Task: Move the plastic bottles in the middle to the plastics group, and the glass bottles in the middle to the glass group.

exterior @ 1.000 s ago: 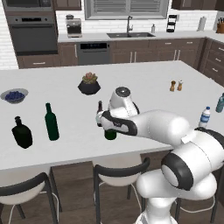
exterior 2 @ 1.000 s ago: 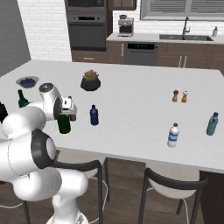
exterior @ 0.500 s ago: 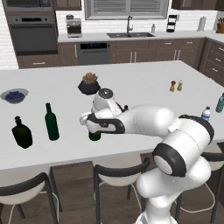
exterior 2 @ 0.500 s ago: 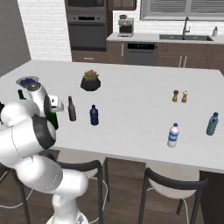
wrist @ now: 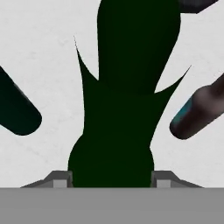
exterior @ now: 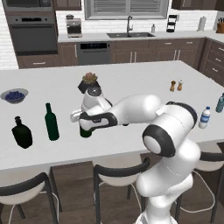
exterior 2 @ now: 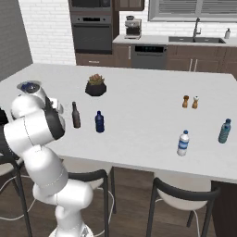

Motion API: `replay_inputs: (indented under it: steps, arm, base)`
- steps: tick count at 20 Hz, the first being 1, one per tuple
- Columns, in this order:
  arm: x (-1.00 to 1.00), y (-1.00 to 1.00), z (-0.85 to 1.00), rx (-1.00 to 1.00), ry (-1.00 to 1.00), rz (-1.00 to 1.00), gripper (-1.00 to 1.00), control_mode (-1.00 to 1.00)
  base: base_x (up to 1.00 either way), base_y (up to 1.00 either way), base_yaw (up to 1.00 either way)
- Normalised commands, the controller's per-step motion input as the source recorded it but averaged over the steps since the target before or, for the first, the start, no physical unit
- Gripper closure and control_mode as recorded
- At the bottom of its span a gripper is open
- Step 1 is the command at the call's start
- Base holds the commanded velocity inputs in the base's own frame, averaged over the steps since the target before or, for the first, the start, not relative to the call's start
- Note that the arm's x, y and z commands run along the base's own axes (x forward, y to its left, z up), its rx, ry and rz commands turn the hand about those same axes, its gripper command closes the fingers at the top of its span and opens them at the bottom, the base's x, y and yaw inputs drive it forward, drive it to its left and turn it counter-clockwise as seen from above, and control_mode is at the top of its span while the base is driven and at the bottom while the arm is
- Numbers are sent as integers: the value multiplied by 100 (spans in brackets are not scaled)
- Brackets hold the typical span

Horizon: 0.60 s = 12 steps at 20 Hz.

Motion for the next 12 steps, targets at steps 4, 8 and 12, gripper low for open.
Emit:
replay_inputs:
  steps: [4,8,12]
  arm:
    - [12,44,0,0,0,0,100,-100]
    - [2,35,0,0,0,0,100,-100]
    - [0,25,-12,0,0,0,100,-100]
  base:
    - [0,0,0]
    - [0,0,0]
    - [0,0,0]
